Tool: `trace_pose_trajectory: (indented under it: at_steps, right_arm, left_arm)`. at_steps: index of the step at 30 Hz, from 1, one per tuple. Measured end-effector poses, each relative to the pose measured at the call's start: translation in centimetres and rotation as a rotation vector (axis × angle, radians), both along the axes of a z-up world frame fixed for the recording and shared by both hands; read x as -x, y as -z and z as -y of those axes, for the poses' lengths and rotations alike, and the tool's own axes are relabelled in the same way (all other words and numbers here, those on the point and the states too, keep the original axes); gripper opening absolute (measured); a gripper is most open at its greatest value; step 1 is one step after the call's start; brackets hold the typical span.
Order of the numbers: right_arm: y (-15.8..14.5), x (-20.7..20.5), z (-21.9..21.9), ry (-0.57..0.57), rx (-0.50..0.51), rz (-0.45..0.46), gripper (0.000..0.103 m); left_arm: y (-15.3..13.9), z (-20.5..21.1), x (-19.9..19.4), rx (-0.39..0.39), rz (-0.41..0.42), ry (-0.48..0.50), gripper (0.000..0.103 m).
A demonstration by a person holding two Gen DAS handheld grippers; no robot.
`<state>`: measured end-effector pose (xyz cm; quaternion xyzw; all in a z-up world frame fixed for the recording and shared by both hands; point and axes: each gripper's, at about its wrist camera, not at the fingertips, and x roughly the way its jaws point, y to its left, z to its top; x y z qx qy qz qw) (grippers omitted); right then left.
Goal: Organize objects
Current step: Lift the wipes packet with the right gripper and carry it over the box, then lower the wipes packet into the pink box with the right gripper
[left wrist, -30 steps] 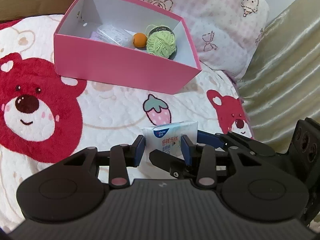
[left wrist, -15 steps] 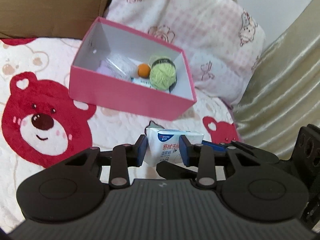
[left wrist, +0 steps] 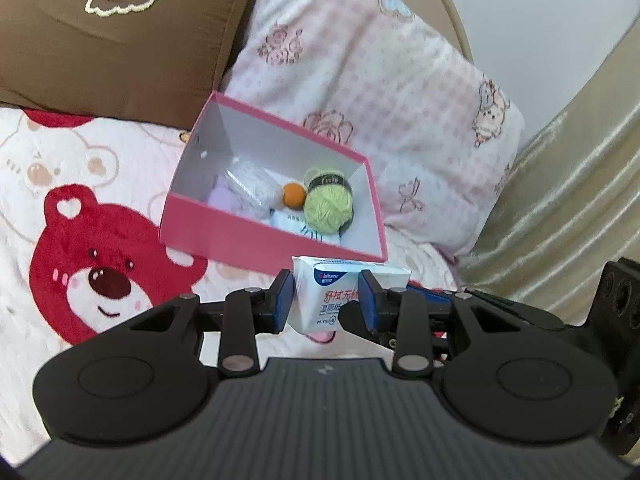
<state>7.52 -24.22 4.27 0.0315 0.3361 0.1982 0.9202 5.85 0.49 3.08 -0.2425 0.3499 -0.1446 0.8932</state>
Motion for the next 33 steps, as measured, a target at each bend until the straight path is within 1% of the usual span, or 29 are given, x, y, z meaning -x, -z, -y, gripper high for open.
trace_pose_trajectory:
  at_steps: [6, 10, 12, 17, 20, 22, 24, 27, 30, 33]
  right_arm:
    - [-2.2, -1.3, 0.0, -0.001, 0.001, 0.006, 0.055]
    - [-3.1, -2.9, 0.2, 0.001, 0.004, -0.035, 0.054]
    - [-3.3, -3.4, 0.1, 0.009, 0.006, -0.056, 0.054]
    - [-4.0, -4.8, 0.3, 0.037, 0.011, -0.074, 0.053]
    - [-4.6, -6.1, 0.3, 0.032, 0.036, -0.078, 0.052]
    - [-5.0, -6.9, 0.3, 0.02, 0.062, -0.069, 0.052]
    - [-5.2, -7.5, 0.6, 0.023, 0.062, -0.069, 0.052]
    - [-5.5, -8.3, 0.4, 0.011, 0.099, -0.048, 0.052]
    - [-5.4, -9.5, 0.7, 0.017, 0.095, -0.038, 0.052]
    - [-5.0, -10.8, 1.0, 0.022, 0.09, -0.021, 0.052]
  left_arm:
    - [-1.9, -0.4, -1.4, 0.012, -0.004, 0.002, 0.033]
    - [-2.6, -0.1, -2.8, -0.007, -0.036, -0.008, 0.033]
    - [-2.9, -0.1, -3.4, 0.002, -0.047, -0.011, 0.034]
    - [-3.6, -0.2, -5.7, 0.008, -0.082, -0.012, 0.034]
    - [-4.1, -0.3, -7.3, 0.015, -0.096, -0.007, 0.034]
    - [-4.4, -0.3, -8.1, 0.018, -0.085, 0.005, 0.034]
    - [-4.5, -0.3, -8.7, 0.02, -0.072, 0.014, 0.034]
    - [-4.5, -0.3, -9.8, 0.021, -0.059, 0.018, 0.034]
    - [-4.2, -0.2, -11.1, 0.019, -0.047, 0.014, 0.034]
    - [-3.8, 0.2, -12.7, -0.007, -0.011, 0.002, 0.034]
